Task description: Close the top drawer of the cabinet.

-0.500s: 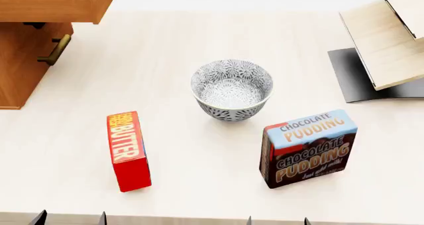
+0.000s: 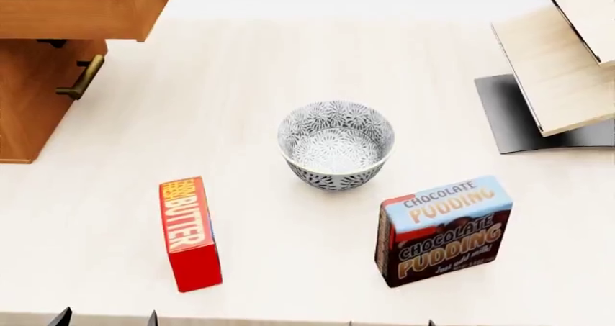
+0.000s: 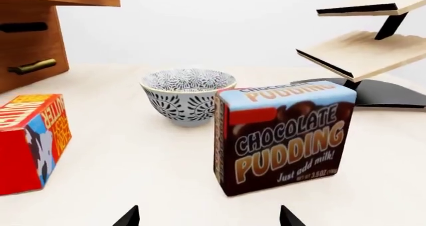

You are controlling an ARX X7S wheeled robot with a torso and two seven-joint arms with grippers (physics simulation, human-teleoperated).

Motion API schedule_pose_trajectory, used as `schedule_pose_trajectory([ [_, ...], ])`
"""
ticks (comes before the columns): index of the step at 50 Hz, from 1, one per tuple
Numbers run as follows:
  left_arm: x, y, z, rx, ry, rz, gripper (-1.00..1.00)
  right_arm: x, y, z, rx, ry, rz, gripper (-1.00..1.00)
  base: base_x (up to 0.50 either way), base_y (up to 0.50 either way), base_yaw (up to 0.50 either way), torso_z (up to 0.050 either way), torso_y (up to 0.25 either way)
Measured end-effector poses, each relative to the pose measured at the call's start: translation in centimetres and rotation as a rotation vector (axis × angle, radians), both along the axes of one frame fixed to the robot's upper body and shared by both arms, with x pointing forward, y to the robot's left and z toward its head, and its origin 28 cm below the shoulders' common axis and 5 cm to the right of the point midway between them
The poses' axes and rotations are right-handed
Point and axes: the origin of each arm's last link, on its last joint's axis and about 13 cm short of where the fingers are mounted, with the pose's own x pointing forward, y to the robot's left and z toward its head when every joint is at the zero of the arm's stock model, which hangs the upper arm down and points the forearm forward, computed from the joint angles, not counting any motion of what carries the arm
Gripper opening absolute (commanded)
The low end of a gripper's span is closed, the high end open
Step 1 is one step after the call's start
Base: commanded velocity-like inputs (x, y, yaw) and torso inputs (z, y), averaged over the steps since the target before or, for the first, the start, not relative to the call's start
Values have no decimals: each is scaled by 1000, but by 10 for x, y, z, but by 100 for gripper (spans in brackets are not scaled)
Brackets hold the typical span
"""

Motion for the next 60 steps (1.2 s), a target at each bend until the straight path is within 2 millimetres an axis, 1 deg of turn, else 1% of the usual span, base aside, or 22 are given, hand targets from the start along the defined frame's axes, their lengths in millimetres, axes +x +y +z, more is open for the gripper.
schedule_pose_trajectory([
  [15, -1, 1, 2, -13, -2, -10, 100, 0, 0, 0, 7, 14, 17, 100, 0, 0, 0, 50, 0],
  [48, 0, 1, 6, -16, -9, -10, 100, 2, -1, 4, 6, 6, -3, 100, 0, 0, 0, 50, 0],
  [60, 2, 0, 4, -10, 6, -3, 100, 5, -2, 4, -1, 17, -21, 100, 0, 0, 0, 2, 0],
])
